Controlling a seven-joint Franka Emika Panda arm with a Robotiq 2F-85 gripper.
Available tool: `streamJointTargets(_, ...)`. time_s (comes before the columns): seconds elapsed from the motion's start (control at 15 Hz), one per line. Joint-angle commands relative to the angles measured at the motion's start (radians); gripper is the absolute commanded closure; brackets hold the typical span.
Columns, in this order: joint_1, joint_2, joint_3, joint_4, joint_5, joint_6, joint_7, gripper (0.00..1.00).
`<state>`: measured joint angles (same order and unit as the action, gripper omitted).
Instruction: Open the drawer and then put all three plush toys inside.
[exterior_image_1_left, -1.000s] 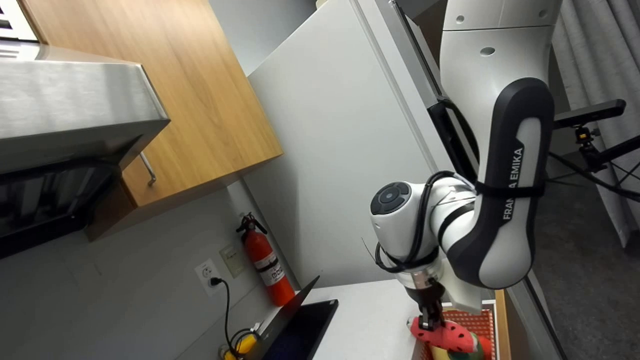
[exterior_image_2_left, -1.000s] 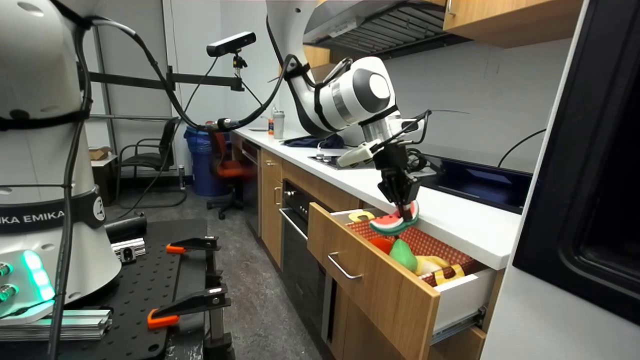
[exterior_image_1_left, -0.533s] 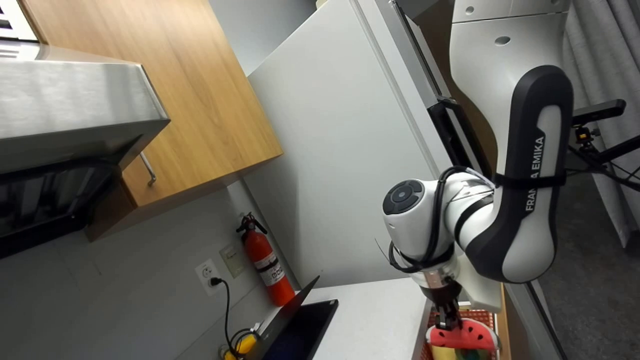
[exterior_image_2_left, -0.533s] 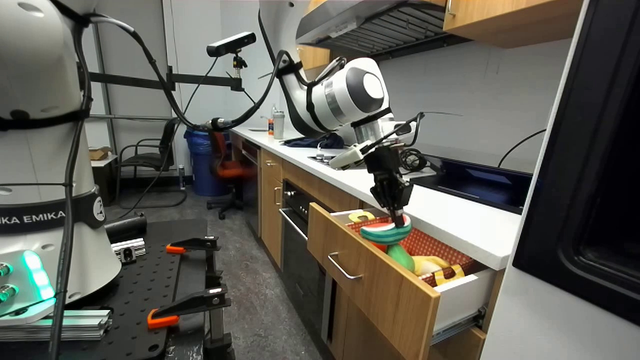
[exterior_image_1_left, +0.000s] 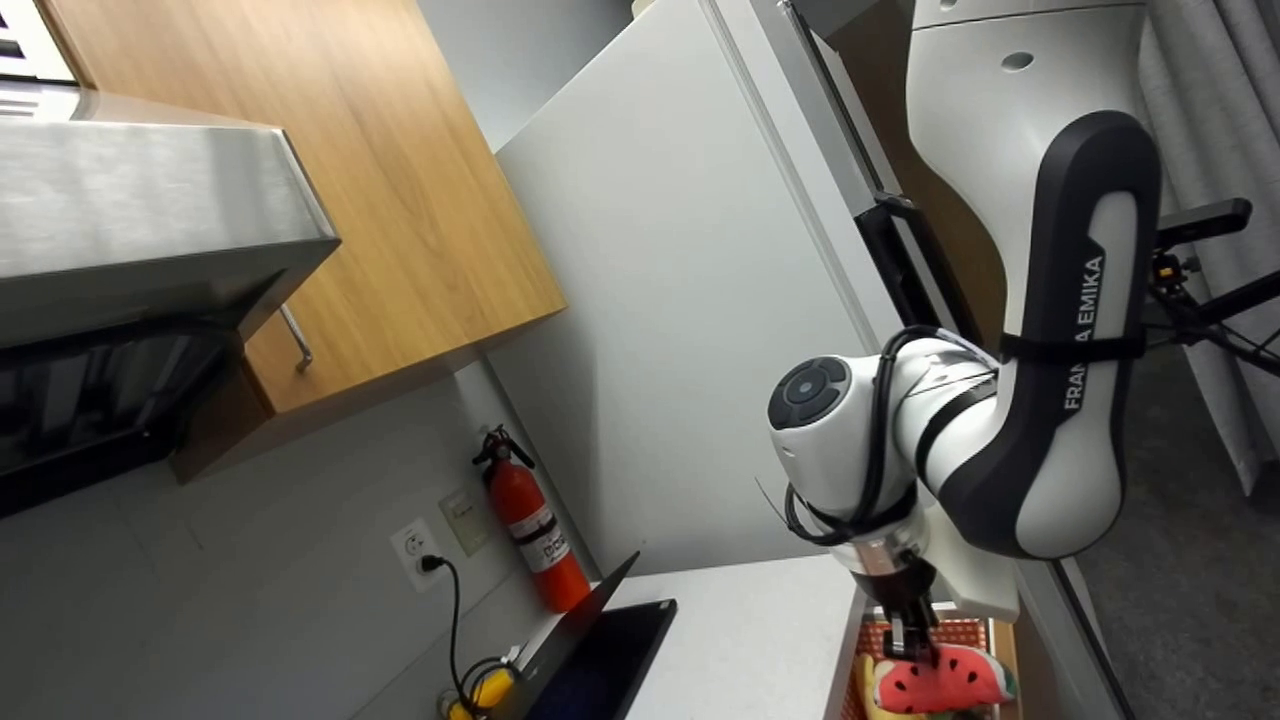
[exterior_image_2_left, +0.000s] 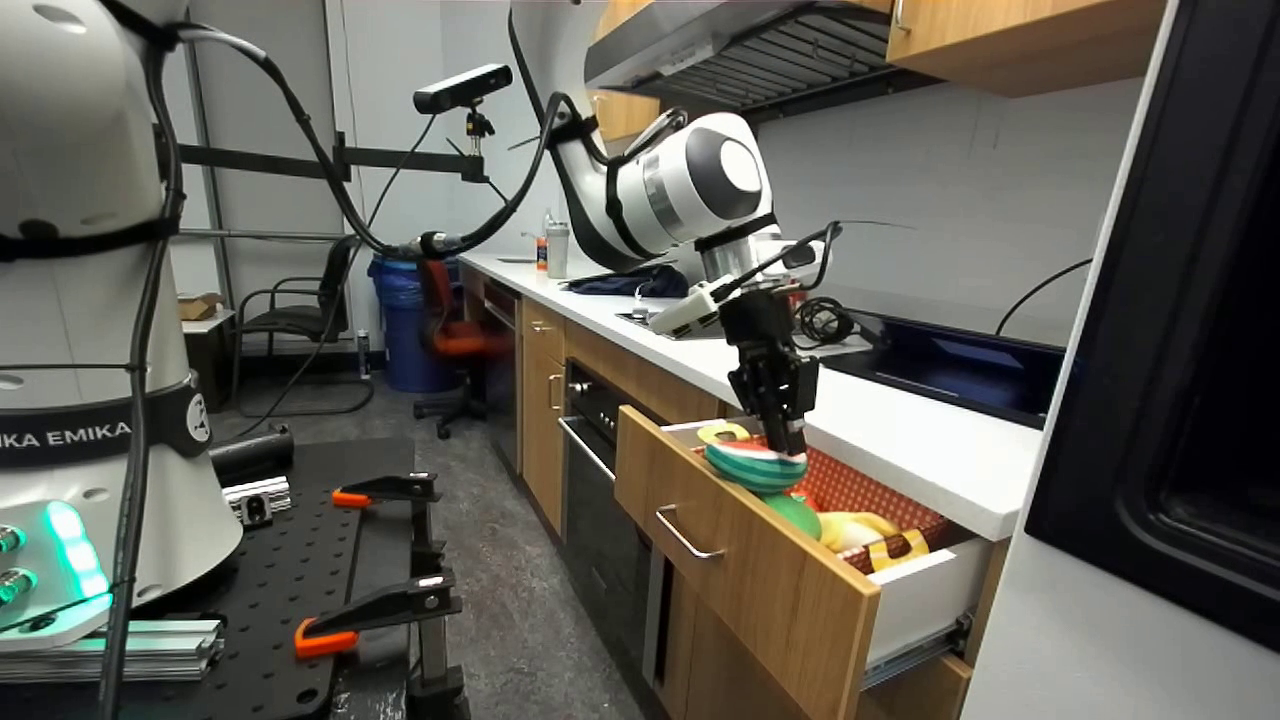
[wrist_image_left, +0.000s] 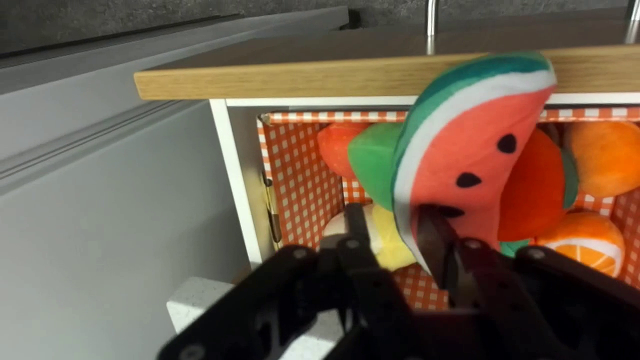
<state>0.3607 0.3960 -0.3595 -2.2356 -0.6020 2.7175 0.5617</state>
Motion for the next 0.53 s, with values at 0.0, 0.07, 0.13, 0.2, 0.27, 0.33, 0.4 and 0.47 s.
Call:
streamJointTargets(0.0,-0.033,-0.044,0.038,-0.022,-0.022,-0.048,0.010,0.36)
streamJointTargets(0.07,-0.037,-0.046,0.043,-0.020,-0.022,-0.053,0.011,0.27)
streamJointTargets(0.13,-0.040,-0.047,0.047,-0.019,-0.023,-0.059,0.012,0.20)
streamJointTargets(0.2,-0.045,-0.049,0.052,-0.017,-0.020,-0.063,0.011,0.12)
streamJointTargets(0.27,-0.048,-0.051,0.056,-0.016,-0.020,-0.068,0.012,0.05)
streamJointTargets(0.33,-0.053,-0.054,0.062,-0.016,-0.019,-0.072,0.012,0.00)
streamJointTargets(0.4,-0.056,-0.055,0.067,-0.015,-0.020,-0.079,0.012,0.00)
streamJointTargets(0.47,-0.059,-0.055,0.072,-0.015,-0.020,-0.082,0.012,0.00)
